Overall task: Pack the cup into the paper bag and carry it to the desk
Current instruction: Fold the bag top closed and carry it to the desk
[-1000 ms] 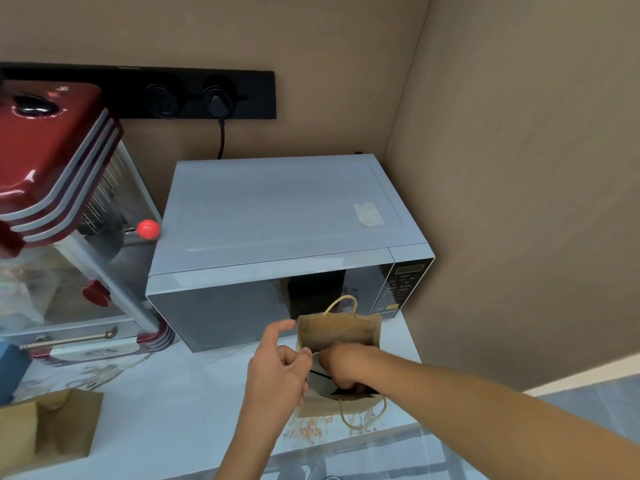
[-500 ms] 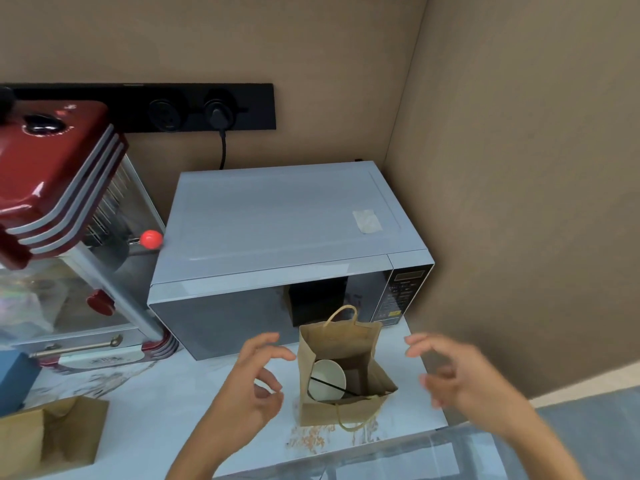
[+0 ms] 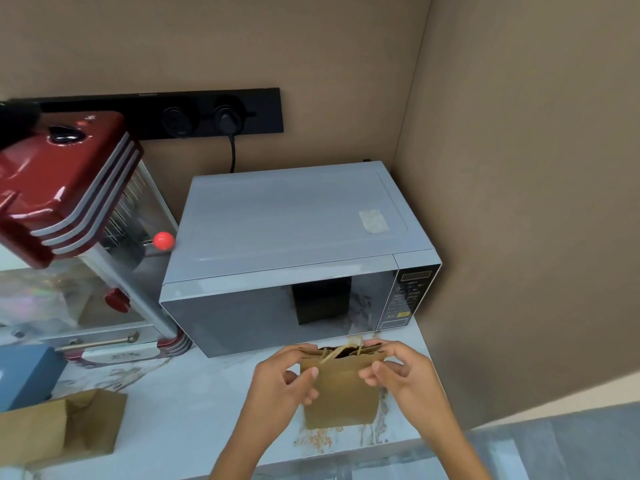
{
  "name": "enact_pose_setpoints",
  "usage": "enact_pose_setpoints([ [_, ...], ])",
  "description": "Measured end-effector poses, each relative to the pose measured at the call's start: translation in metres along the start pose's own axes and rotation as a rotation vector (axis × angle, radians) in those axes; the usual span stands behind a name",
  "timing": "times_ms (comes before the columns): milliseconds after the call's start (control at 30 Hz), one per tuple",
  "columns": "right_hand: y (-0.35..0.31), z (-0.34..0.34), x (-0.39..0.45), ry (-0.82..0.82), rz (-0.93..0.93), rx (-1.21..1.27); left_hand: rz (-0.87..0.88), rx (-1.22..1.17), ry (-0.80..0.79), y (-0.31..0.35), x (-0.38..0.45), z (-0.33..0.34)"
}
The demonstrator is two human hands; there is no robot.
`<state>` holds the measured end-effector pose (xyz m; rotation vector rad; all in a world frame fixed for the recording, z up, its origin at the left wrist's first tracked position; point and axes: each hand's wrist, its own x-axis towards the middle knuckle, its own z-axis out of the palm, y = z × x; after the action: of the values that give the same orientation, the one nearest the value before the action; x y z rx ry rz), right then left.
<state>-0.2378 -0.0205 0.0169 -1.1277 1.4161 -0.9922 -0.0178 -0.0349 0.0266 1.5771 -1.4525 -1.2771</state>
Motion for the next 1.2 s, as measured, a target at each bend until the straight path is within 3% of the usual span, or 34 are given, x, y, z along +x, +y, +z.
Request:
enact_pose_setpoints([
  [133, 0.001, 0.006, 0.002, 0.035, 0.018, 0.309, -0.005, -0.219, 0.069, -0.008, -0.003, -0.005],
  [333, 0.008, 0.015, 0.006, -0.085, 0.038, 0.008, -0.088, -0.169, 0.058, -0.015, -0.001, 0.003],
  [500, 0.02, 0.022, 0.007, -0.03, -0.023, -0.269, -0.054, 0.046, 0.054, -0.026, 0.002, 0.012],
  [600, 0.03, 0.022, 0.005, 0.057, 0.006, -0.249, -0.03, 0.139, 0.118, -0.031, 0.004, 0.015],
  [767, 0.042, 0.019, 0.002, 0.126, 0.08, -0.026, -0.06, 0.037, 0.103, -0.04, 0.008, 0.017],
  [967, 0.045, 0.027, -0.008, 0.178, 0.105, -0.057, -0.08, -0.036, 0.043, -0.049, 0.008, 0.013],
  [1200, 0.044, 0.019, -0.047, 0.373, 0.118, -0.059, 0.023, -0.053, -0.049, -0.039, -0.004, 0.021],
])
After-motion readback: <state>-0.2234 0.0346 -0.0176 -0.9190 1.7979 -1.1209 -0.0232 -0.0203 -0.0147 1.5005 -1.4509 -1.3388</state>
